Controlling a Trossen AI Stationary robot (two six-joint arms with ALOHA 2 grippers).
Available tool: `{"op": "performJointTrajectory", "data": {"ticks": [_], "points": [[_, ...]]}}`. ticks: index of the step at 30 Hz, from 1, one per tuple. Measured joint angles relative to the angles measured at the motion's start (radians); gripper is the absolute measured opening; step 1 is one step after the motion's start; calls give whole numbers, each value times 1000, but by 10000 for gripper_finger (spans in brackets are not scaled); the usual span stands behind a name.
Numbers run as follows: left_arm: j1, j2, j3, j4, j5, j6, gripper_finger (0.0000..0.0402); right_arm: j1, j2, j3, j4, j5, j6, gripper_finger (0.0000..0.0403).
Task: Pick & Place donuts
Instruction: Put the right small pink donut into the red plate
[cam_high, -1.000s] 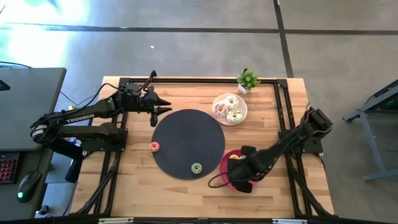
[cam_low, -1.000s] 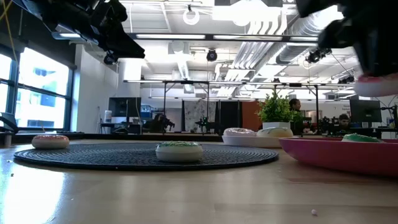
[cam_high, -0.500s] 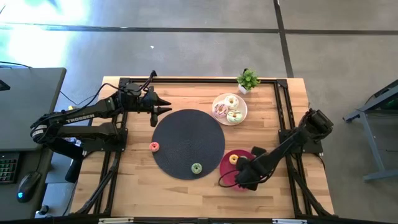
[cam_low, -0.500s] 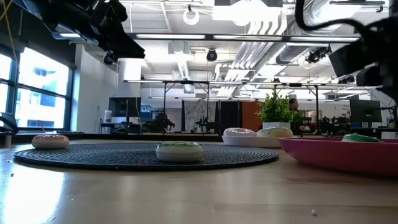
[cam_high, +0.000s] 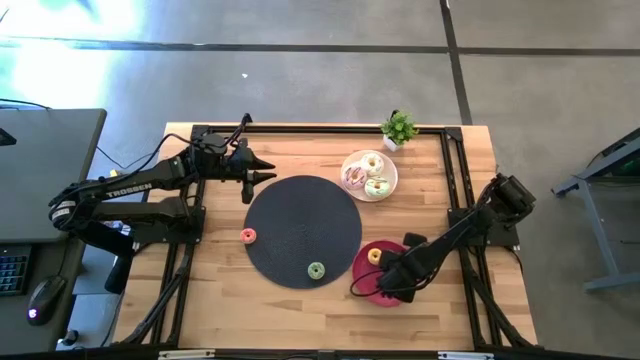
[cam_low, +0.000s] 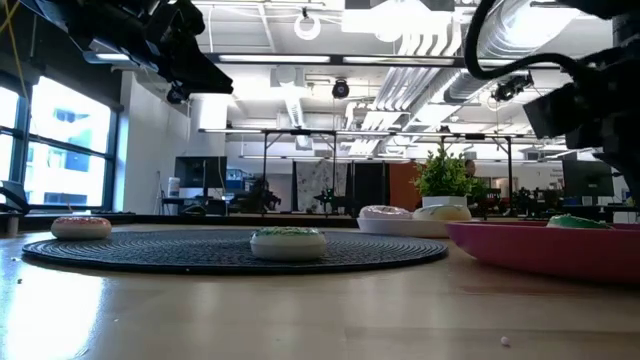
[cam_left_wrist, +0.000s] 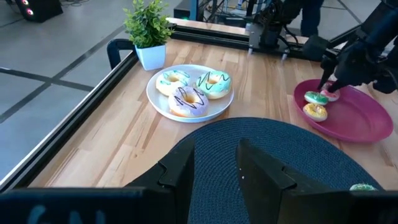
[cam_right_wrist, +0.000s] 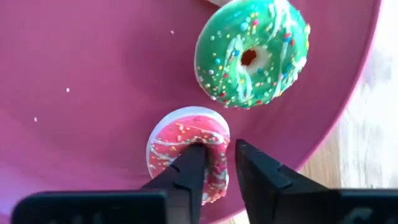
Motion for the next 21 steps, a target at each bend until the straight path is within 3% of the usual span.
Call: {"op": "performJointTrajectory", "data": {"ticks": [11, 21], "points": [[0, 0, 0, 3, 0, 0, 113, 0, 0, 105, -68, -3, -29, 156], [0, 0, 0, 8, -20, 0, 113, 0, 0, 82, -48, -2, -38, 210]]}}
